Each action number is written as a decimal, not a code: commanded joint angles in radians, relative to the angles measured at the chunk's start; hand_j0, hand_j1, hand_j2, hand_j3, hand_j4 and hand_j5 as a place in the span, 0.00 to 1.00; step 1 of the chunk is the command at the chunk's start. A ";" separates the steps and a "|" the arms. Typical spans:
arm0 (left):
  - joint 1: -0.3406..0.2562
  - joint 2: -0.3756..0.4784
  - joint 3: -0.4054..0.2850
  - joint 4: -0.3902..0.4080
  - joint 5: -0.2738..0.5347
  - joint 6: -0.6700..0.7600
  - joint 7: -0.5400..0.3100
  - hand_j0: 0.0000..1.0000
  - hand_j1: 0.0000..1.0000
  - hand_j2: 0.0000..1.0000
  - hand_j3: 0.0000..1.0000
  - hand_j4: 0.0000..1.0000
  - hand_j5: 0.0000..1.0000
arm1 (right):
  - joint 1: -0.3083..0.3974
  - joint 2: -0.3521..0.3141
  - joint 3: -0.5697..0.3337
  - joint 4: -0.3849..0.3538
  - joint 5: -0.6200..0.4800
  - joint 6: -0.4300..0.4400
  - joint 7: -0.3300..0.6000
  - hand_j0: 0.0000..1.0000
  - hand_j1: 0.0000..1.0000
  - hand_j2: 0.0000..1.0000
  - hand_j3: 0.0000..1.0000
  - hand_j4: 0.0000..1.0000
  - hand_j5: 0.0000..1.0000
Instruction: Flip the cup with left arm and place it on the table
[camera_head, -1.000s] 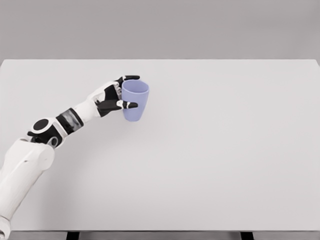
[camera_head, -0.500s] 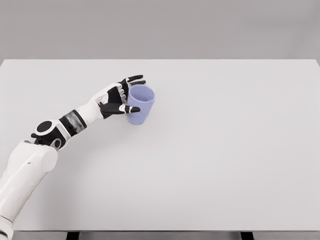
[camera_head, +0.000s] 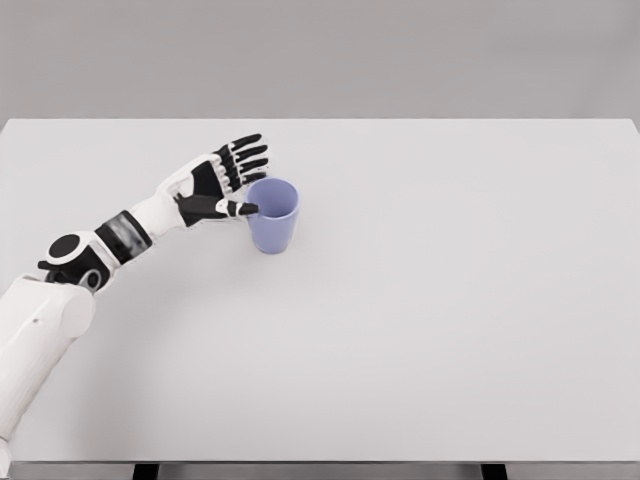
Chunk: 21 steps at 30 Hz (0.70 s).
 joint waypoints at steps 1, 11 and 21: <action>0.000 0.064 0.016 -0.006 0.006 0.000 0.000 1.00 1.00 1.00 1.00 1.00 1.00 | 0.000 0.000 0.000 0.000 0.000 0.000 0.000 1.00 1.00 1.00 1.00 1.00 1.00; -0.091 0.269 0.008 -0.003 -0.419 -0.135 0.000 1.00 1.00 1.00 1.00 1.00 1.00 | 0.000 0.000 0.000 0.000 0.000 0.000 0.000 1.00 1.00 1.00 1.00 1.00 1.00; -0.081 0.288 0.008 -0.003 -0.421 -0.245 0.000 1.00 1.00 1.00 1.00 1.00 1.00 | 0.000 0.000 0.000 0.000 0.000 0.000 0.001 1.00 1.00 1.00 1.00 1.00 1.00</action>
